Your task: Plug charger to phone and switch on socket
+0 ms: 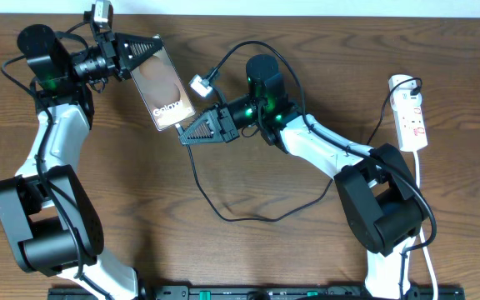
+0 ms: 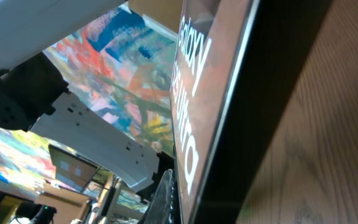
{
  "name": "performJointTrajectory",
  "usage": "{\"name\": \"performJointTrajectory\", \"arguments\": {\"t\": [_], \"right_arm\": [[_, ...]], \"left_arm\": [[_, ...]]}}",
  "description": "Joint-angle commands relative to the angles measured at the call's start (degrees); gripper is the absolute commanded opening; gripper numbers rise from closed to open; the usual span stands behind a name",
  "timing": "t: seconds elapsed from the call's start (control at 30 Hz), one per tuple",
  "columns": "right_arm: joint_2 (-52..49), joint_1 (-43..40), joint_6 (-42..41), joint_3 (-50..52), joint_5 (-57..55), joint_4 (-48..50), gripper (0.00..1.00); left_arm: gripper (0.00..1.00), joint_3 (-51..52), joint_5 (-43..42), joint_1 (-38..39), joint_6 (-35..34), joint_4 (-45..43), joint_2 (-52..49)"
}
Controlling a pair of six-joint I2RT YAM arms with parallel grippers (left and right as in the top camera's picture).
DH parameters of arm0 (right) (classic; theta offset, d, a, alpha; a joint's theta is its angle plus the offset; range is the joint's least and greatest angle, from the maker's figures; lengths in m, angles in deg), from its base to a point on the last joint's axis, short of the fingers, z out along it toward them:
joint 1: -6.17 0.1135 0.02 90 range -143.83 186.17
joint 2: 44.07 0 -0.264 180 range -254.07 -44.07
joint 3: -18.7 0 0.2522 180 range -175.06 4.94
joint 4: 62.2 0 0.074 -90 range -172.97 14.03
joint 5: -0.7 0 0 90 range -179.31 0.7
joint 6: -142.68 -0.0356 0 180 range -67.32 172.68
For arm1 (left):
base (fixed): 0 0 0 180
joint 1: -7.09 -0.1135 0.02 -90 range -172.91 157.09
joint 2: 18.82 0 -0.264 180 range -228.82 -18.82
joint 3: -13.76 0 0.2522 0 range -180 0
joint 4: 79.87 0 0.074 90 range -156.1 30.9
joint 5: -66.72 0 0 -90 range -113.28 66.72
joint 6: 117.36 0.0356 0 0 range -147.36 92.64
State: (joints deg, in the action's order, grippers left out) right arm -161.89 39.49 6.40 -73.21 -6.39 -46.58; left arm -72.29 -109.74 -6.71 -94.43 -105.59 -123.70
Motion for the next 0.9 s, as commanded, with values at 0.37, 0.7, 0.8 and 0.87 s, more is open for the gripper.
{"name": "performJointTrajectory", "arguments": {"t": [0.37, 0.7, 0.8, 0.87], "right_arm": [[-0.2, -1.1, -0.4, -0.3, -1.3, 0.2, 0.01], [-0.2, -1.4, -0.4, -0.3, -1.3, 0.2, 0.01], [-0.2, -1.4, -0.4, -0.3, -1.2, 0.2, 0.01], [-0.2, -1.4, -0.4, -0.3, -1.1, 0.2, 0.01]], "left_arm": [[0.07, 0.1, -2.9, 0.0, 0.4, -0.5, 1.3], [0.07, 0.1, -2.9, 0.0, 0.4, -0.5, 1.2], [0.07, 0.1, -2.9, 0.0, 0.4, -0.5, 1.2], [0.07, 0.1, -2.9, 0.0, 0.4, -0.5, 1.2]]}}
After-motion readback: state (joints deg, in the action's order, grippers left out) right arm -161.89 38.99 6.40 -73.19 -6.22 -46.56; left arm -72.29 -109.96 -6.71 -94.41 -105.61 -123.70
